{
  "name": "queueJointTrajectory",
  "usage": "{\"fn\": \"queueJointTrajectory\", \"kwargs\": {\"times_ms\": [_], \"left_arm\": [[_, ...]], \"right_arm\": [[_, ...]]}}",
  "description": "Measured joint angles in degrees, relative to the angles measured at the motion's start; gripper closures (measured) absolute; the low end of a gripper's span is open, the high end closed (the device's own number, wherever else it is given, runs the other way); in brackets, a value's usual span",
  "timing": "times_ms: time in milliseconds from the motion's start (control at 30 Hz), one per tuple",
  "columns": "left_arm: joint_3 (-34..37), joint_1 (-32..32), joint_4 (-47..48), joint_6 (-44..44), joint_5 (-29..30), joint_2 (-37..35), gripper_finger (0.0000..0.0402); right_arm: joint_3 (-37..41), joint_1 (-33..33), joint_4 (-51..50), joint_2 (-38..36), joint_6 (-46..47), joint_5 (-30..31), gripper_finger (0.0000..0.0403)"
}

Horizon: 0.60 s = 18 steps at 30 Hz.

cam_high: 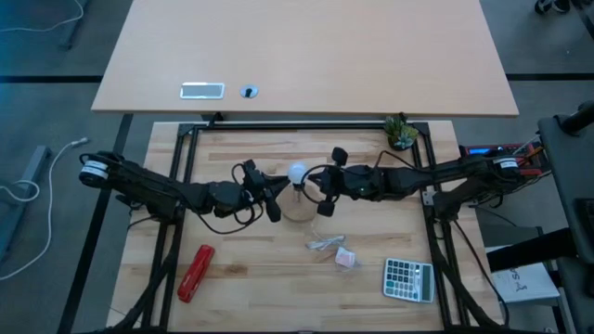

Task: Screw lightbulb
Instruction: Insert the lightbulb into the lamp

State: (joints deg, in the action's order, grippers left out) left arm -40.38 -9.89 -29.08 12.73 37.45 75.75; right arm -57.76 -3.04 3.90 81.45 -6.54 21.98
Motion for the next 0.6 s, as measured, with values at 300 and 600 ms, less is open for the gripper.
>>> {"fn": "queueJointTrajectory", "kwargs": {"times_ms": [300, 600], "left_arm": [[0.0, 0.7, -0.9, -2.0, -0.4, 0.0, 0.0361], [0.0, 0.8, -0.7, -2.6, -0.9, -0.5, 0.0361]], "right_arm": [[0.0, -0.6, -0.1, 0.0, 2.1, -2.9, 0.0403], [0.0, -1.1, -2.3, -0.3, 2.6, -2.5, 0.0403]]}}
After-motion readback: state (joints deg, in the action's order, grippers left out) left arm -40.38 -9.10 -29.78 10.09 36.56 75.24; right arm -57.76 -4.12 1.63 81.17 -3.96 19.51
